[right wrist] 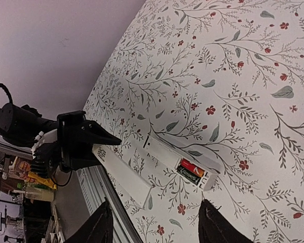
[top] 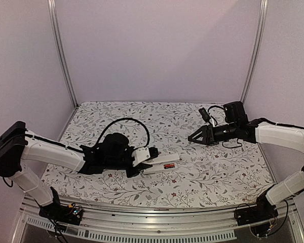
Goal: Load the batteries into the remote control
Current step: Pass from the left arm to the right, then adjust the remote control without the battery cover at the center of the board.
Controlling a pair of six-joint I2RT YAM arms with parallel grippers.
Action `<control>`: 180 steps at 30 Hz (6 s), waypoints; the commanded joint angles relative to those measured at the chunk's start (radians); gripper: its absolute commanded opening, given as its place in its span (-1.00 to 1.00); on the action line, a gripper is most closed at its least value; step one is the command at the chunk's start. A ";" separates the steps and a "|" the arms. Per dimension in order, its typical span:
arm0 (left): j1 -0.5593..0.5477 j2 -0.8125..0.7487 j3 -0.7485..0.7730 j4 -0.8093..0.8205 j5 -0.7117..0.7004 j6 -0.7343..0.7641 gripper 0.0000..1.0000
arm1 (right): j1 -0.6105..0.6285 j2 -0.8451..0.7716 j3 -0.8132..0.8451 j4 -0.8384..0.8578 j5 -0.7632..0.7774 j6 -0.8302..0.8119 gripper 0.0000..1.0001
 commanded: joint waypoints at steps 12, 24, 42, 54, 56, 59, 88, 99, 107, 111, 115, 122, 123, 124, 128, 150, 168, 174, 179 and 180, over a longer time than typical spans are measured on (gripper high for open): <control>0.042 0.131 -0.044 0.289 0.109 0.026 -0.82 | 0.041 0.147 -0.100 0.253 -0.112 0.103 -0.06; 0.042 0.201 -0.023 0.337 0.090 0.057 -0.81 | 0.044 0.200 -0.105 0.249 -0.202 0.103 -0.36; 0.047 0.234 -0.008 0.383 0.099 0.077 -0.81 | 0.066 0.252 -0.087 0.260 -0.247 0.147 -0.67; 0.057 0.246 0.026 0.295 0.113 0.068 -0.18 | 0.063 0.289 -0.075 0.271 -0.276 0.167 -1.00; 0.058 0.234 0.031 0.248 0.119 0.062 0.08 | 0.055 0.314 -0.056 0.249 -0.283 0.149 -1.00; 0.069 0.200 0.034 0.178 0.147 0.054 0.40 | 0.042 0.347 -0.022 0.217 -0.294 0.114 -1.00; 0.125 0.207 0.136 -0.314 0.073 0.021 0.47 | -0.001 0.536 0.093 0.084 -0.348 0.003 -1.00; 0.133 0.141 0.107 -0.324 0.112 0.036 0.49 | 0.012 0.564 0.101 0.125 -0.339 0.075 -1.00; 0.138 0.177 0.110 -0.316 0.127 0.042 0.42 | 0.025 0.571 0.087 0.171 -0.320 0.141 -1.00; 0.141 0.193 0.122 -0.316 0.124 0.057 0.40 | 0.040 0.572 0.087 0.179 -0.301 0.168 -1.00; 0.142 0.194 0.129 -0.306 0.138 0.061 0.41 | 0.043 0.575 0.088 0.166 -0.283 0.168 -1.00; 0.145 0.202 0.140 -0.296 0.144 0.088 0.41 | 0.043 0.558 0.061 0.190 -0.252 0.202 -1.00; 0.147 0.206 0.143 -0.297 0.144 0.090 0.41 | 0.044 0.555 0.057 0.192 -0.243 0.206 -1.00; 0.147 0.209 0.146 -0.297 0.144 0.093 0.41 | 0.044 0.550 0.053 0.193 -0.236 0.211 -1.00; 0.150 0.220 0.154 -0.291 0.144 0.099 0.43 | 0.047 0.538 0.020 0.229 -0.223 0.246 -1.00; 0.191 0.302 0.234 -0.368 0.358 0.166 0.39 | 0.036 0.433 0.035 0.180 -0.231 0.231 -1.00; 0.091 0.329 0.228 -0.333 0.267 0.028 -0.13 | -0.020 0.270 -0.020 0.037 -0.192 0.153 -1.00; 0.080 0.301 0.199 -0.293 0.220 -0.032 0.14 | -0.028 0.302 0.011 -0.029 -0.237 0.075 -1.00; 0.084 0.196 0.129 -0.208 0.178 -0.043 0.47 | -0.025 0.346 0.060 -0.078 -0.284 -0.001 -1.00; 0.085 0.166 0.110 -0.181 0.173 -0.043 0.49 | -0.023 0.351 0.063 -0.073 -0.291 -0.005 -1.00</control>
